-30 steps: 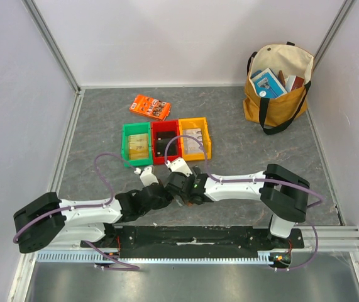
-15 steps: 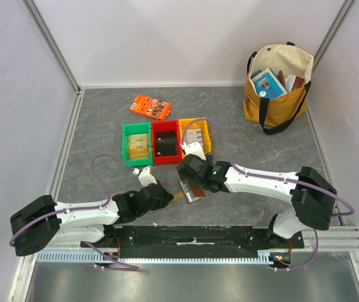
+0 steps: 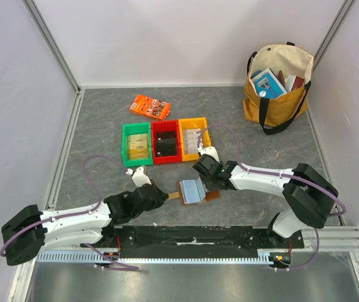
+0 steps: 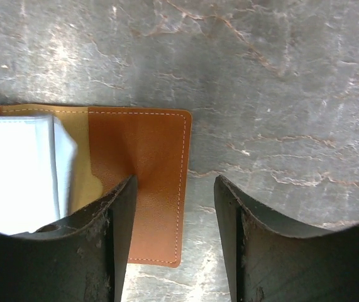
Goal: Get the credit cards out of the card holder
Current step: Open the card holder at the center of the board.
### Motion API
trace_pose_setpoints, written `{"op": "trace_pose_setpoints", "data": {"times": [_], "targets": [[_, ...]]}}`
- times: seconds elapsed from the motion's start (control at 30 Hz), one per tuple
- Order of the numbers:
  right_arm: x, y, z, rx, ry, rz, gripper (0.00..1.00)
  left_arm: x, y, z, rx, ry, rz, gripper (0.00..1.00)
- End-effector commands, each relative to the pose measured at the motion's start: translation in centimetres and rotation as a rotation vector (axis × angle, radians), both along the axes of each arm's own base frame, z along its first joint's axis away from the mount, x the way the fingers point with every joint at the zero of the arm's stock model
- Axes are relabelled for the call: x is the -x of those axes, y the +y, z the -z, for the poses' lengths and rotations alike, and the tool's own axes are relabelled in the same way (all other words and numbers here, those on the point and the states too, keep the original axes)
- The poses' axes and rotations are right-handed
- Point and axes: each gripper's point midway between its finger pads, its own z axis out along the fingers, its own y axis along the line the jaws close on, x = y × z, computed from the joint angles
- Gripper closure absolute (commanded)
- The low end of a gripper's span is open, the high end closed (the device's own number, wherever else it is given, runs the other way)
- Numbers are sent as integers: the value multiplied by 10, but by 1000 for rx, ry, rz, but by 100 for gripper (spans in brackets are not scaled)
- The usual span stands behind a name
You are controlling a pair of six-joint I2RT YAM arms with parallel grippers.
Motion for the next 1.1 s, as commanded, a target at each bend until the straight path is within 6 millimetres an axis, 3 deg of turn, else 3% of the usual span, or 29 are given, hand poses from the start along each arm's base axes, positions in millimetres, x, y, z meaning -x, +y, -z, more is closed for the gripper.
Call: {"op": "trace_pose_setpoints", "data": {"times": [0.0,0.17,0.33,0.43,0.5,0.57,0.7,0.87,0.97,1.07], "targets": [[7,6,19,-25,56,-23,41,-7,26,5,-60,-15,-77,98],[6,10,13,-53,42,-29,38,-7,40,10,-79,7,-107,98],[2,17,1,-102,9,-44,37,-9,39,2,-96,-13,-90,98],[2,21,3,-110,19,-50,38,-10,44,4,-147,3,-100,97],[4,21,10,-106,36,-48,40,-10,46,2,-163,10,-108,90],[7,20,16,-105,48,-46,43,-12,43,-12,-154,-5,-95,79],[8,21,19,-117,51,-43,47,-21,19,-71,-64,-97,-26,54],[8,23,20,-123,51,-42,50,-25,-25,-126,24,-138,121,50],[7,23,19,-122,44,-41,51,-22,-55,-134,83,-129,214,53],[7,21,20,-117,44,-38,52,-22,-72,-120,90,-92,254,58]]}}
